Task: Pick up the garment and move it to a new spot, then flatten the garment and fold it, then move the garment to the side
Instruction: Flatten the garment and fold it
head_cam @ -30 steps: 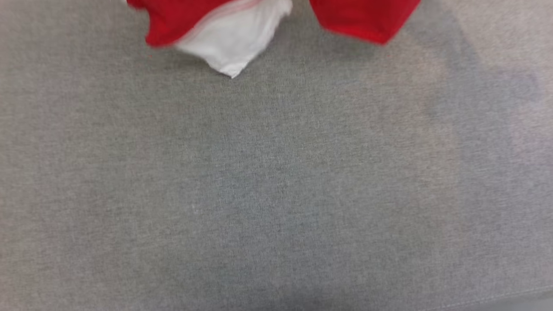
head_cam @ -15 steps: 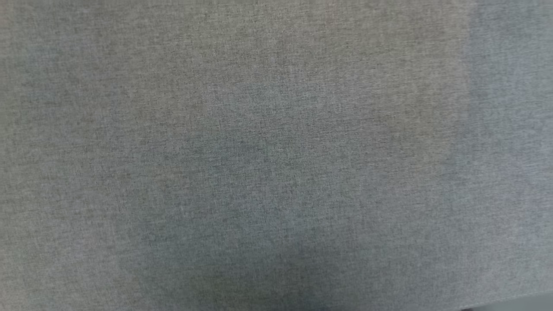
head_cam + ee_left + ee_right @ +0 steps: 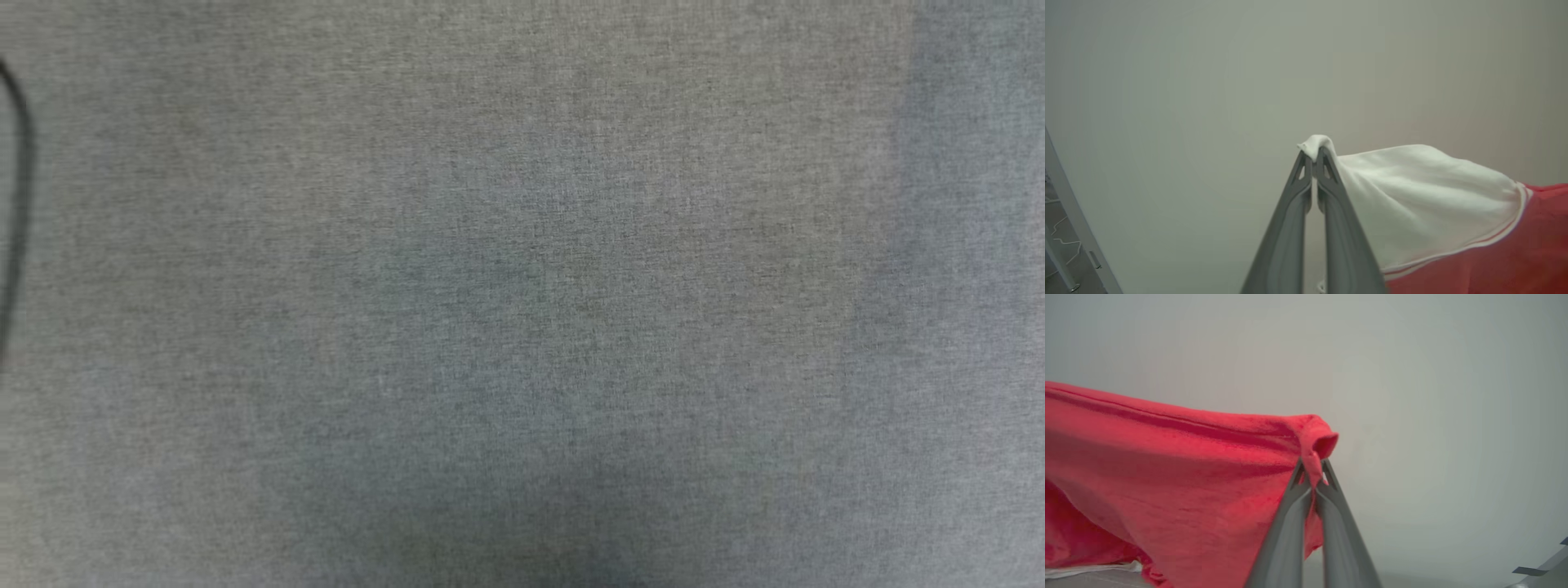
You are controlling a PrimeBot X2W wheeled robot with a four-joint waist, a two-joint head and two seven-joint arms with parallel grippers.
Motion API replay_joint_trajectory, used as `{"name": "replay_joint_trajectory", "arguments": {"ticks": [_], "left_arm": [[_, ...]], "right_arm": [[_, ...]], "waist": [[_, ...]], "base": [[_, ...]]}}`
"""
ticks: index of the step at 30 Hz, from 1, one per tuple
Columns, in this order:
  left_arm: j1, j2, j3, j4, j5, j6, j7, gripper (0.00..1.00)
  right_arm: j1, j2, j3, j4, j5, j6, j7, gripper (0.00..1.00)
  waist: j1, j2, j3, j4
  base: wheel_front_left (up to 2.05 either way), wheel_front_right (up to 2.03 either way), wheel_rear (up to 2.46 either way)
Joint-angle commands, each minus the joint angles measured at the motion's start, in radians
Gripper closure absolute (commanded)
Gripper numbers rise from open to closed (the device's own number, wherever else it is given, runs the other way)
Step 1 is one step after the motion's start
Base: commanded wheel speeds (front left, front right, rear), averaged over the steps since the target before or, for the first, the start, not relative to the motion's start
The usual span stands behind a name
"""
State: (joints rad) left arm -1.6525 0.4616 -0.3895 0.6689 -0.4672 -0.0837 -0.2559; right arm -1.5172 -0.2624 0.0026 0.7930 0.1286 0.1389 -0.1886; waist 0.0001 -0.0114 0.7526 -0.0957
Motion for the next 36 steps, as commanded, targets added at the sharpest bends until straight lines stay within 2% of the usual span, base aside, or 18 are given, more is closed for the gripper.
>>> {"name": "replay_joint_trajectory", "arguments": {"ticks": [1, 11, 19, 27, 36], "left_arm": [[0.07, -0.011, 0.017, -0.029, -0.004, 0.0, -0.005, 1.0], [0.587, -0.087, 0.079, -0.214, 0.002, 0.001, -0.006, 1.0], [0.958, -0.104, 0.082, -0.283, -0.007, 0.014, -0.006, 1.0], [1.24, -0.072, 0.071, -0.34, -0.054, 0.018, 0.014, 1.0], [1.471, -0.025, 0.026, -0.438, -0.076, 0.02, 0.087, 1.0]], "right_arm": [[0.041, -0.001, 0.011, 0.013, 0.009, -0.008, -0.019, 1.0], [0.313, -0.013, 0.162, 0.057, 0.119, -0.008, -0.065, 1.0], [0.569, -0.077, 0.325, 0.05, 0.257, -0.008, -0.059, 1.0], [0.768, -0.144, 0.439, 0.012, 0.463, -0.008, 0.043, 1.0], [0.963, -0.227, 0.515, -0.112, 0.667, -0.008, 0.155, 1.0]], "waist": [[-0.0001, 0.0114, -0.038, 0.022], [-0.0001, 0.0114, -0.216, 0.07], [-0.0001, 0.0114, -0.368, 0.097], [-0.0001, 0.0114, -0.474, 0.11], [-0.0001, 0.0114, -0.58, 0.113]], "base": [[0.0, 0.0, 0.0], [0.0, 0.0, 0.0], [0.0, 0.0, 0.0], [0.0, 0.0, 0.0], [0.0, 0.0, 0.0]]}}
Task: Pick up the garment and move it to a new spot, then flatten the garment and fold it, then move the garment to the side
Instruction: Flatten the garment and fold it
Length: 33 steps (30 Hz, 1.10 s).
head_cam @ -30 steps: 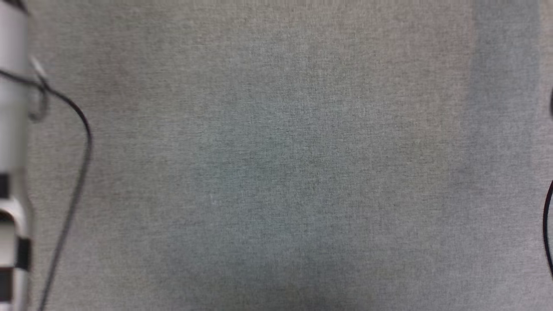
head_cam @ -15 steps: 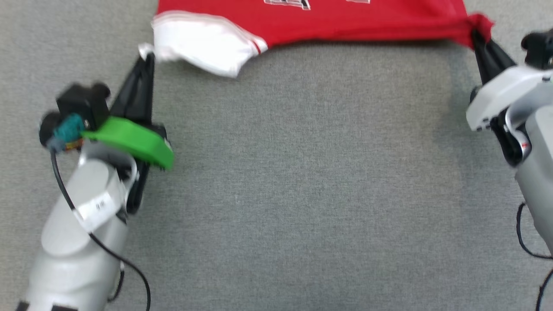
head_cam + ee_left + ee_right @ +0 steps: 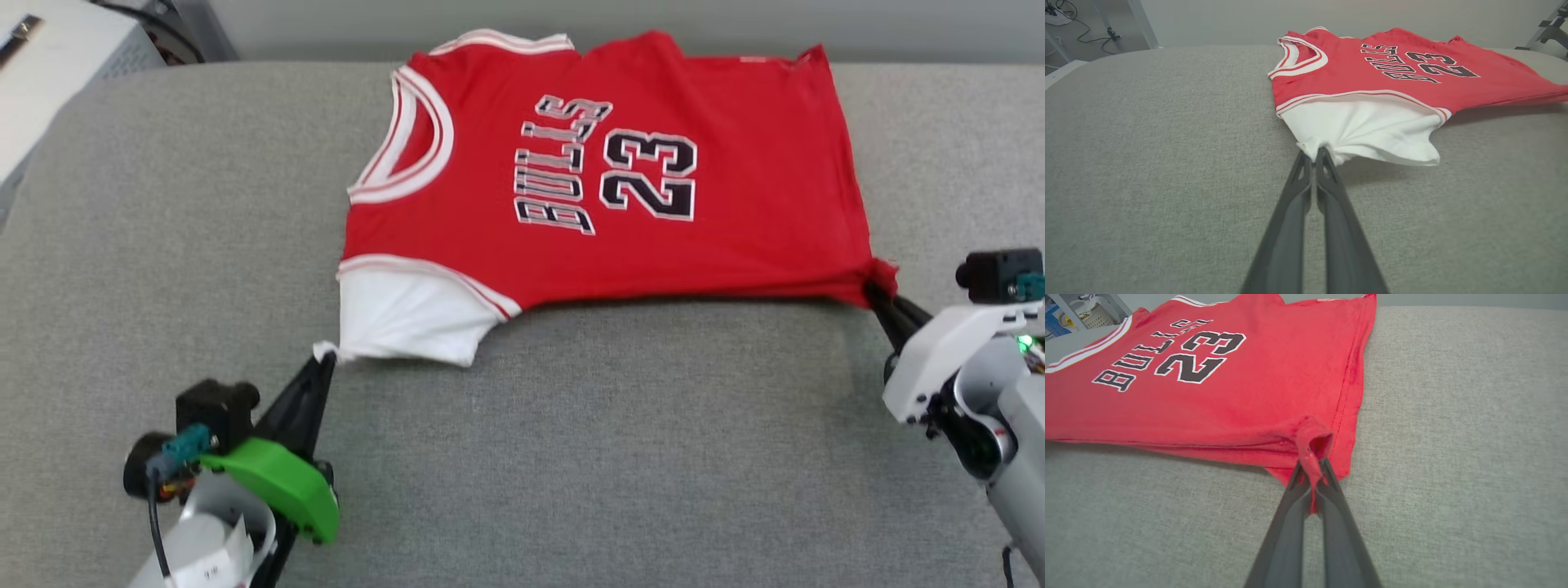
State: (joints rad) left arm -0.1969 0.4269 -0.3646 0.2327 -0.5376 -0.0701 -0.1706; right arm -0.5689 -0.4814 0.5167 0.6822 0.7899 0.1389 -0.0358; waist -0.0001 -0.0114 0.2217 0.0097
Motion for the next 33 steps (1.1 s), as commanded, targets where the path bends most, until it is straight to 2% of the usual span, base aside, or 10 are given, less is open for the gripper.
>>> {"name": "replay_joint_trajectory", "arguments": {"ticks": [1, 12, 21, 26, 29, 33], "left_arm": [[0.041, 0.014, -0.004, -0.013, -0.009, 0.008, 0.01, 1.0], [0.236, 0.081, -0.032, -0.145, -0.046, 0.011, 0.089, 1.0], [0.372, 0.123, -0.069, -0.26, -0.087, 0.012, 0.174, 1.0], [0.439, 0.158, -0.104, -0.308, -0.134, -0.008, 0.251, 1.0], [0.474, 0.2, -0.121, -0.347, -0.173, -0.023, 0.309, 1.0], [0.477, 0.227, -0.111, -0.386, -0.198, -0.029, 0.329, 1.0]], "right_arm": [[0.038, -0.017, 0.008, -0.018, 0.022, -0.008, 0.013, 1.0], [0.252, -0.098, 0.016, -0.161, 0.128, -0.008, 0.092, 1.0], [0.416, -0.13, -0.047, -0.253, 0.173, -0.008, 0.182, 1.0], [0.514, -0.16, -0.081, -0.324, 0.186, -0.008, 0.269, 1.0], [0.578, -0.179, -0.11, -0.378, 0.195, -0.008, 0.333, 1.0], [0.633, -0.186, -0.174, -0.45, 0.194, -0.008, 0.381, 1.0]], "waist": [[0.0001, 0.0114, -0.061, 0.006], [0.0001, 0.0114, -0.138, 0.006], [0.0001, 0.0114, -0.179, 0.015], [0.0001, 0.0114, -0.197, 0.021], [0.0001, 0.0114, -0.2, 0.024], [0.0001, 0.0114, -0.19, 0.022]], "base": [[0.0, 0.0, 0.0], [0.0, 0.0, 0.0], [0.0, 0.0, 0.0], [0.0, 0.0, 0.0], [0.0, 0.0, 0.0], [0.0, 0.0, 0.0]]}}
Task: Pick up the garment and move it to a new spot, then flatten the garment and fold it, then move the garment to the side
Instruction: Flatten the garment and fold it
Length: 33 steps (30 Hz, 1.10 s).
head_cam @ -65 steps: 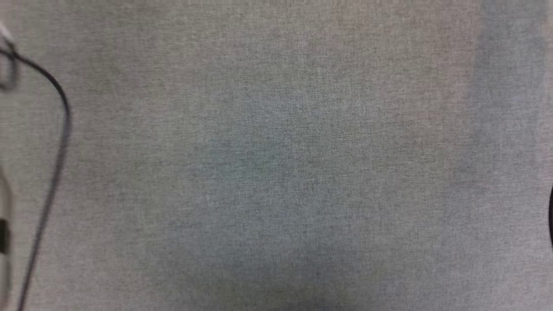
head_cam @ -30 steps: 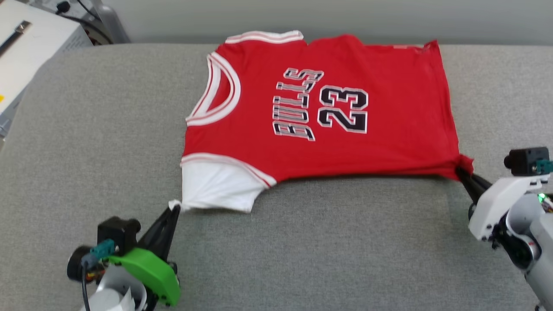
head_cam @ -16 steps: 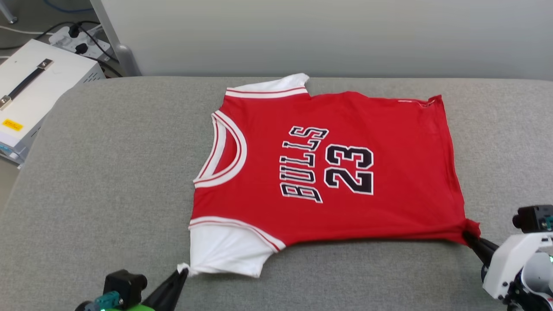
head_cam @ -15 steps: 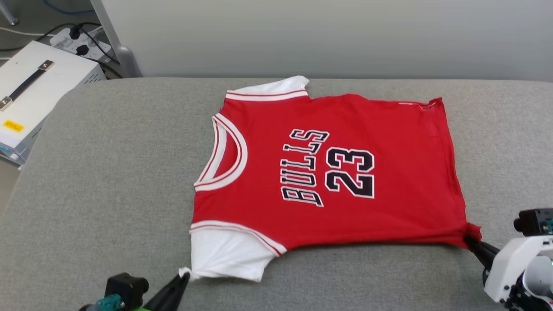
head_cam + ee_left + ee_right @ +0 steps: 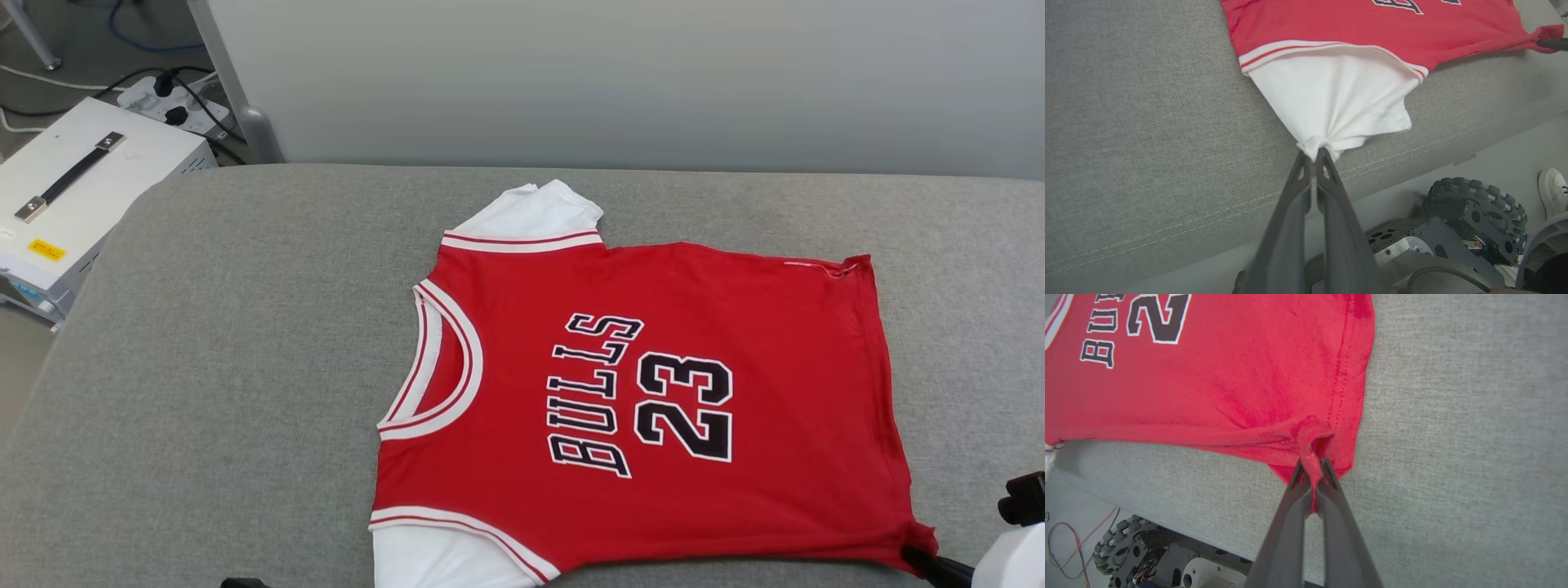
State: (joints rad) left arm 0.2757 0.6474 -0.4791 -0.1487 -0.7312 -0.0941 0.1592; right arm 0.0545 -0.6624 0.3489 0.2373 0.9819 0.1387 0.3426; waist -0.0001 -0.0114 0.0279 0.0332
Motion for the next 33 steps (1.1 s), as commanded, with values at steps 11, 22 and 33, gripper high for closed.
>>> {"name": "replay_joint_trajectory", "arguments": {"ticks": [11, 22, 33], "left_arm": [[-0.233, -0.051, 0.08, -0.012, 0.046, 0.017, -0.092, 1.0], [-0.467, -0.069, 0.063, 0.097, 0.089, -0.004, -0.066, 1.0], [-0.632, -0.083, 0.002, 0.282, 0.105, -0.027, -0.048, 1.0]], "right_arm": [[0.0, 0.063, -0.193, -0.176, -0.057, -0.008, 0.097, 1.0], [-0.128, 0.131, -0.26, -0.177, -0.157, -0.008, 0.153, 1.0], [-0.238, 0.164, -0.231, -0.111, -0.223, -0.008, 0.181, 1.0]], "waist": [[0.0001, 0.0114, 0.086, -0.012], [0.0001, 0.0114, 0.205, -0.036], [0.0001, 0.0114, 0.26, -0.06]], "base": [[0.0, 0.0, 0.0], [0.0, 0.0, 0.0], [0.0, 0.0, 0.0]]}}
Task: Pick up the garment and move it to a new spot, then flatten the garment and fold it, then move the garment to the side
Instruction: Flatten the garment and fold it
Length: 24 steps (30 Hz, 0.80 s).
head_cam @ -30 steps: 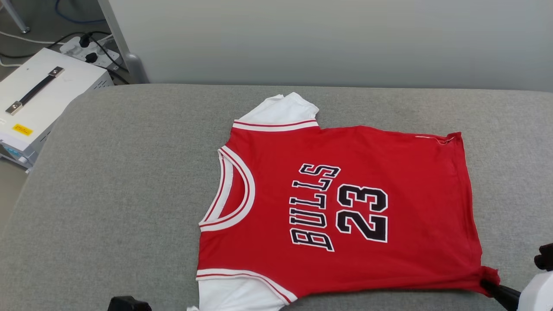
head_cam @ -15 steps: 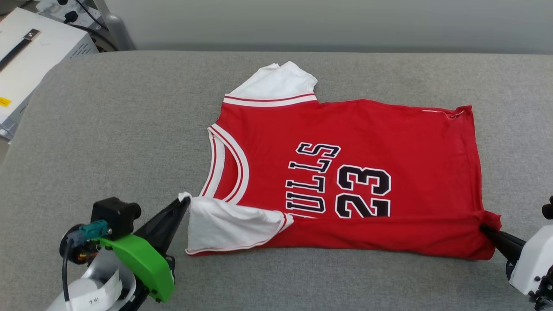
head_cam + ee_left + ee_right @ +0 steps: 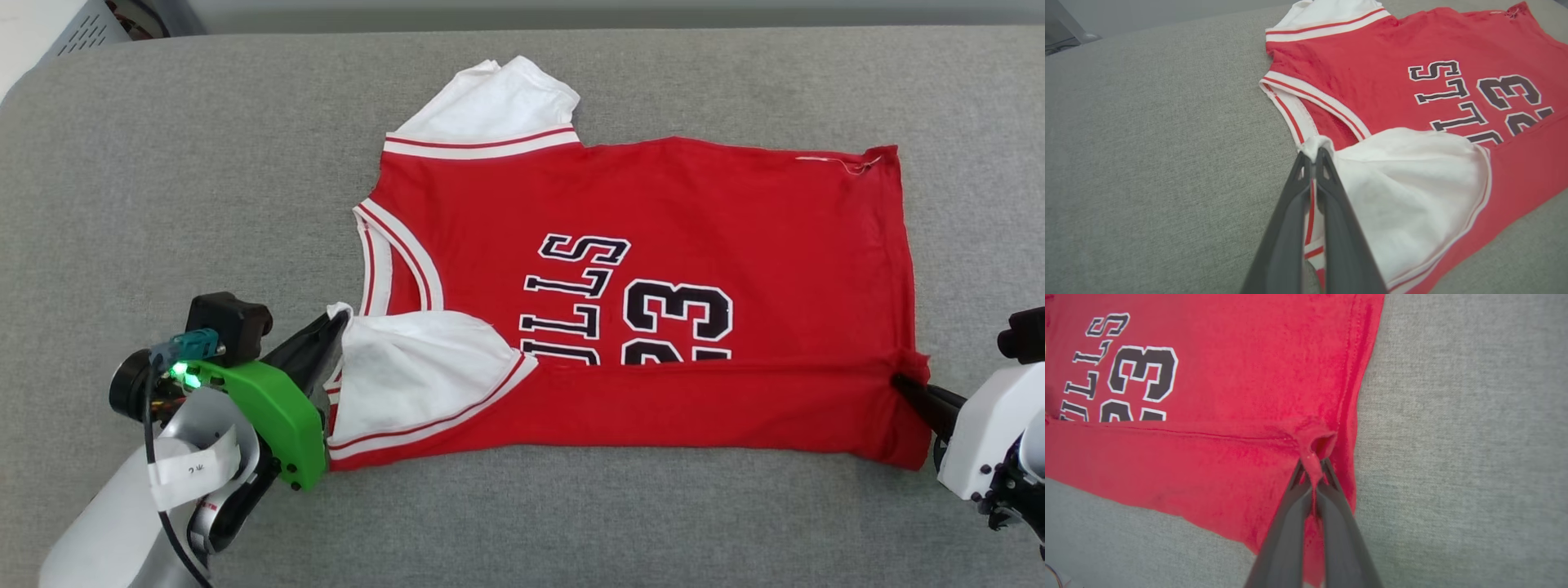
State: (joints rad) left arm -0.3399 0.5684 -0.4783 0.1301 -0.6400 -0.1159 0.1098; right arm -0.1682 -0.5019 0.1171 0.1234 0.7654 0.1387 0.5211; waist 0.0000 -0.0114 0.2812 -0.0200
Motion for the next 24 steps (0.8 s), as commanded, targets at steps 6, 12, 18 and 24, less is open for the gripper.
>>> {"name": "replay_joint_trajectory", "arguments": {"ticks": [6, 12, 18, 24], "left_arm": [[-0.071, -0.037, -0.055, 0.133, 0.035, -0.01, -0.014, 0.0], [-0.086, -0.091, -0.046, 0.242, 0.035, -0.002, -0.119, 0.0], [-0.051, -0.108, -0.001, 0.273, 0.002, 0.02, -0.212, 0.0], [0.03, -0.098, 0.048, 0.212, -0.032, 0.08, -0.251, 0.0]], "right_arm": [[-0.061, 0.007, 0.029, 0.042, -0.091, -0.008, -0.041, 0.0], [-0.065, 0.034, 0.039, 0.039, -0.147, -0.008, -0.059, 0.0], [-0.026, 0.05, 0.003, -0.012, -0.188, -0.008, -0.079, 0.0], [0.063, 0.068, -0.063, -0.089, -0.257, -0.008, -0.063, 0.0]], "waist": [[0.0, 0.0114, 0.005, -0.007], [0.0, 0.0114, -0.032, -0.005], [0.0, 0.0114, -0.084, 0.001], [0.0, 0.0114, -0.124, 0.014]], "base": [[0.0, 0.0, 0.0], [0.0, 0.0, 0.0], [0.0, 0.0, 0.0], [0.0, 0.0, 0.0]]}}
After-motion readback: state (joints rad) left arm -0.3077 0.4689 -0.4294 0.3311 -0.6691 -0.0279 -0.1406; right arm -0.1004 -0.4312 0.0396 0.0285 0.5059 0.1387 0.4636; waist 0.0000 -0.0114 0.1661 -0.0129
